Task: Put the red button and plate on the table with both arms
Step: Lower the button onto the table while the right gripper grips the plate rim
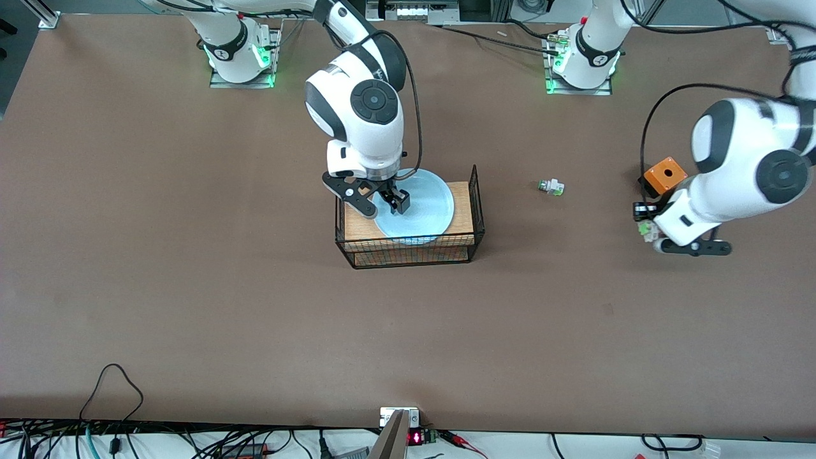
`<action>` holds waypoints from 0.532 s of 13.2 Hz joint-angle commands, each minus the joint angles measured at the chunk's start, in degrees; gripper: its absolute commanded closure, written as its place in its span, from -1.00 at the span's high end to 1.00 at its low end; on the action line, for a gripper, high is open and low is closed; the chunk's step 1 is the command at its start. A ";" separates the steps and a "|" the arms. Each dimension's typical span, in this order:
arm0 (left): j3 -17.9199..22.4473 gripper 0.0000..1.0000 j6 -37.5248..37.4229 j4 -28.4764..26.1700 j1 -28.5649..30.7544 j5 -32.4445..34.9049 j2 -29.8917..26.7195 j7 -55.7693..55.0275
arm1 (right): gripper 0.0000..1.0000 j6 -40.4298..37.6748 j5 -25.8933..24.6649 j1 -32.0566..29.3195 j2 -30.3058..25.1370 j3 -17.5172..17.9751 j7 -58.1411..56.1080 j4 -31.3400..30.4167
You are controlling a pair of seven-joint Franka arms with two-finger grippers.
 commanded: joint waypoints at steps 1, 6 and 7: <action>0.97 -1.00 5.42 -4.46 -0.61 -1.00 0.81 1.34 | 0.91 -0.29 -3.10 1.59 1.25 -0.49 0.36 1.44; 0.53 -1.00 15.62 -9.84 1.94 -1.08 4.76 1.87 | 0.57 -0.55 -3.30 1.86 1.69 -0.49 0.62 1.35; 0.45 -1.00 16.94 -10.45 2.03 -1.08 5.72 1.87 | 0.57 -0.55 -3.30 1.77 1.69 -0.41 0.27 1.17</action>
